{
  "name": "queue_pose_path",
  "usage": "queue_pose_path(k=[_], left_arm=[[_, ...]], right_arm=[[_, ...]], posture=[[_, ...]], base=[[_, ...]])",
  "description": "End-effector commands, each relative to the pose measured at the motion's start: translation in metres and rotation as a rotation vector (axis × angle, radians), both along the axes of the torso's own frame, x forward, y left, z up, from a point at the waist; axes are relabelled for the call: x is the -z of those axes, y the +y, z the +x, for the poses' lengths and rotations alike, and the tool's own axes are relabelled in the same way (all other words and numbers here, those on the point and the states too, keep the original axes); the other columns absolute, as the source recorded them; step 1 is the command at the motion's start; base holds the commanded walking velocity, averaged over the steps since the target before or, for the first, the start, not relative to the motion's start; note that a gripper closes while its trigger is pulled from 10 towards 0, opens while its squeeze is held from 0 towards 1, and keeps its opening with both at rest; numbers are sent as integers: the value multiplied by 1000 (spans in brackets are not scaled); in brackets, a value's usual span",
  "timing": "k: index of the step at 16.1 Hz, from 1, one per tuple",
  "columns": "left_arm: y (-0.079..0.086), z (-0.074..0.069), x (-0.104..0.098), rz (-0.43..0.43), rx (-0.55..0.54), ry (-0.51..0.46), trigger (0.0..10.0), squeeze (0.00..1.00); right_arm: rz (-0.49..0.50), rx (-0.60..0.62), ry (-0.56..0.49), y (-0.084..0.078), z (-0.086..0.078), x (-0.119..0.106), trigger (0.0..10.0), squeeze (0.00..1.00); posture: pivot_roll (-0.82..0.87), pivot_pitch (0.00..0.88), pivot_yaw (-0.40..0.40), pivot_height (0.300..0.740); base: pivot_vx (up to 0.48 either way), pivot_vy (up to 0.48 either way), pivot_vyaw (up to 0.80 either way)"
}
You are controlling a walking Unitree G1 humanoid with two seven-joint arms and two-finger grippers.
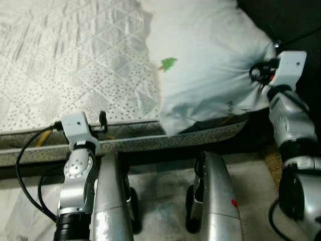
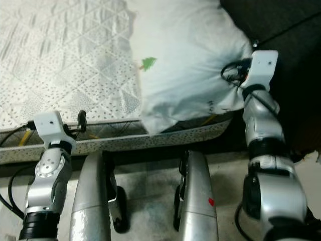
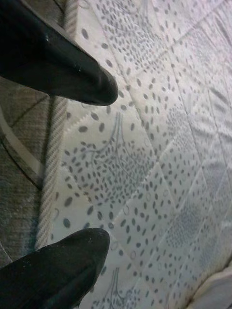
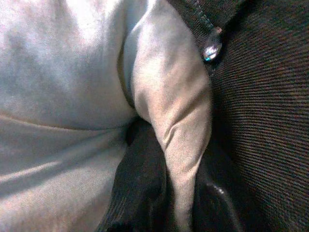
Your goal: Clean up the room
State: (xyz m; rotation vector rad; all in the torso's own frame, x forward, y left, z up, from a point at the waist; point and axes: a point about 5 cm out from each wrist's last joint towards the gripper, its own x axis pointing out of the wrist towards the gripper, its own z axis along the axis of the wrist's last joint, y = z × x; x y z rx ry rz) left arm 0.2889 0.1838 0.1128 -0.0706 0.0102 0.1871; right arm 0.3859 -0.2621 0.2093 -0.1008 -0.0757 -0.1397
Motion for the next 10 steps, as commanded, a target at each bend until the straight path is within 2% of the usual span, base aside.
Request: queue_pose_path(k=[1,3,4,5,6,8,10], left_arm=[[0,-1,4,9,-5,14,10000,0],[-2,1,2,9,0,10,10000,0],[0,3,1,9,-4,4,10000,0],[1,4,1,9,-9,1,10000,0],[2,4,1,9,-10,1,10000,0],[0,2,3,7,-10,3,10000,0],[-1,1,4,6,-3,8,10000,0]], right_arm=[[-51,111,-129,-33,-3,-46,0,0],[-31,173,-125,-50,-6,-54,0,0],[-16,210,-105,-62,-10,-52,0,0],[-2,221,-87,-67,-14,-43,0,0],[-1,222,-81,-68,-15,-40,0,0],[-36,201,-60,-67,-22,-13,0,0],[-29,186,-57,-63,-30,7,0,0]], posture=[[73,169,20,498],[72,163,19,498],[71,163,18,498],[69,162,16,498],[69,162,16,498],[66,163,21,498],[57,164,26,498]], base=[[0,0,0],[0,0,0],[0,0,0],[0,0,0],[0,0,0],[0,0,0],[0,0,0]])
